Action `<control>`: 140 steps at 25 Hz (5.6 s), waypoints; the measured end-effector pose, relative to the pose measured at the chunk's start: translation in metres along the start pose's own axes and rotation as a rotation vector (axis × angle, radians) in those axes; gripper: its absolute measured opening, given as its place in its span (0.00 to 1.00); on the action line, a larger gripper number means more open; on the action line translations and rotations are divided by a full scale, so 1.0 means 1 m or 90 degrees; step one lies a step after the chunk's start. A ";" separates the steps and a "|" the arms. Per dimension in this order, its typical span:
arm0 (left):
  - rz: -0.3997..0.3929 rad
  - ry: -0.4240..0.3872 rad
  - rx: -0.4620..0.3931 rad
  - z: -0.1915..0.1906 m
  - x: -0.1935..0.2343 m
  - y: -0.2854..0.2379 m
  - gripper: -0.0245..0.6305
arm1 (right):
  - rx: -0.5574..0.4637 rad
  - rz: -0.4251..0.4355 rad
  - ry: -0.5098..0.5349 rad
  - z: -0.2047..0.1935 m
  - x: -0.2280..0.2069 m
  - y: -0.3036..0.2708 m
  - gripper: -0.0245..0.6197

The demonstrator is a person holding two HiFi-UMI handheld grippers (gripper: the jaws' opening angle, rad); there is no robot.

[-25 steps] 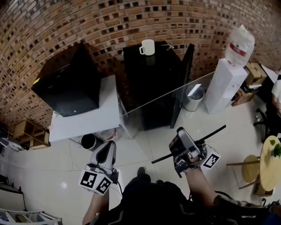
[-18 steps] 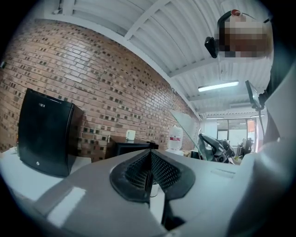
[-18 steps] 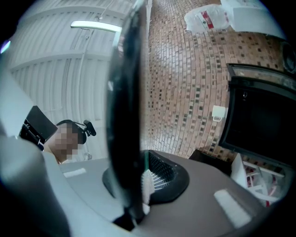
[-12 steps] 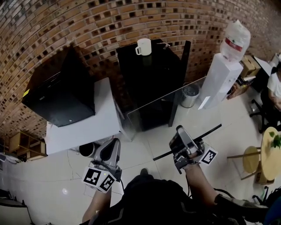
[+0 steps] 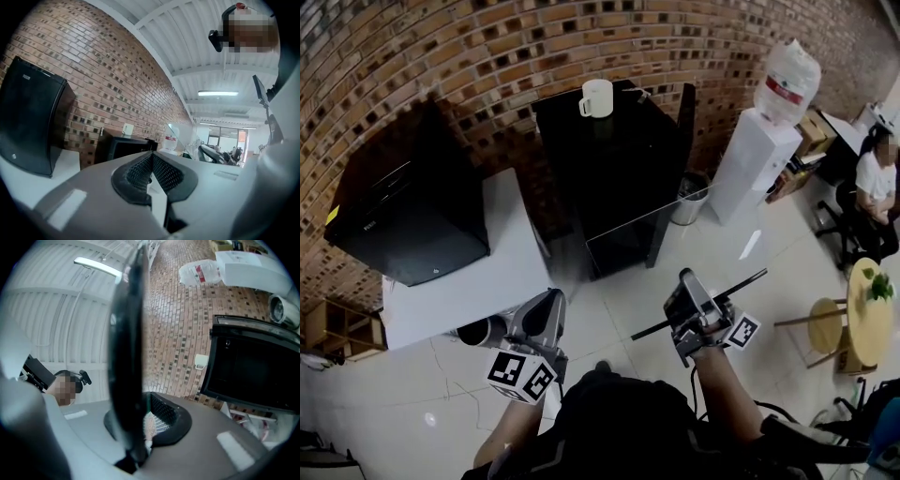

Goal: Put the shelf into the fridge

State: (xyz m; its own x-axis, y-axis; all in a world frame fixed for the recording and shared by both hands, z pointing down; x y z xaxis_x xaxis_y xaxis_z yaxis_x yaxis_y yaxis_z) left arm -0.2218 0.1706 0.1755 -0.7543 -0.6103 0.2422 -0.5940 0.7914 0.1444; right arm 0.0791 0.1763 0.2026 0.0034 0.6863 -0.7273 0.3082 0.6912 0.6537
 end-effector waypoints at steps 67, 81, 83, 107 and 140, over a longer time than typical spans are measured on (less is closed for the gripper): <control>0.065 -0.016 0.280 -0.228 0.049 -0.132 0.03 | 0.021 -0.280 -0.150 -0.014 -0.401 0.091 0.06; 0.060 -0.020 0.332 -0.250 0.048 -0.125 0.03 | 0.021 -0.283 -0.154 -0.025 -0.451 0.103 0.06; 0.058 -0.017 0.334 -0.254 0.048 -0.128 0.03 | 0.022 -0.285 -0.154 -0.025 -0.458 0.105 0.06; 0.125 -0.008 0.368 -0.317 0.070 -0.139 0.03 | 0.050 -0.331 -0.149 -0.042 -0.534 0.108 0.06; 0.152 0.000 0.409 -0.333 0.070 -0.131 0.03 | 0.006 -0.382 -0.153 -0.050 -0.590 0.096 0.06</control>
State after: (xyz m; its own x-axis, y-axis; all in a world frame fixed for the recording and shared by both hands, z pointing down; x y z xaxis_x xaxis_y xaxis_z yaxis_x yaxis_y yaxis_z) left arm -0.1029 0.0358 0.4932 -0.8852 -0.4216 0.1968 -0.4596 0.7266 -0.5106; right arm 0.0596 -0.1509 0.7047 0.0406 0.1103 -0.9931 0.3310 0.9363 0.1175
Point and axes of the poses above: the fingertips, and each gripper's own axes: y backward along the fingers, x to its left, z out of its top, the point moved 6 cm from there along y, backward along the fingers, and after that the axes turned 11 degrees about -x, right-handed, at the moved point
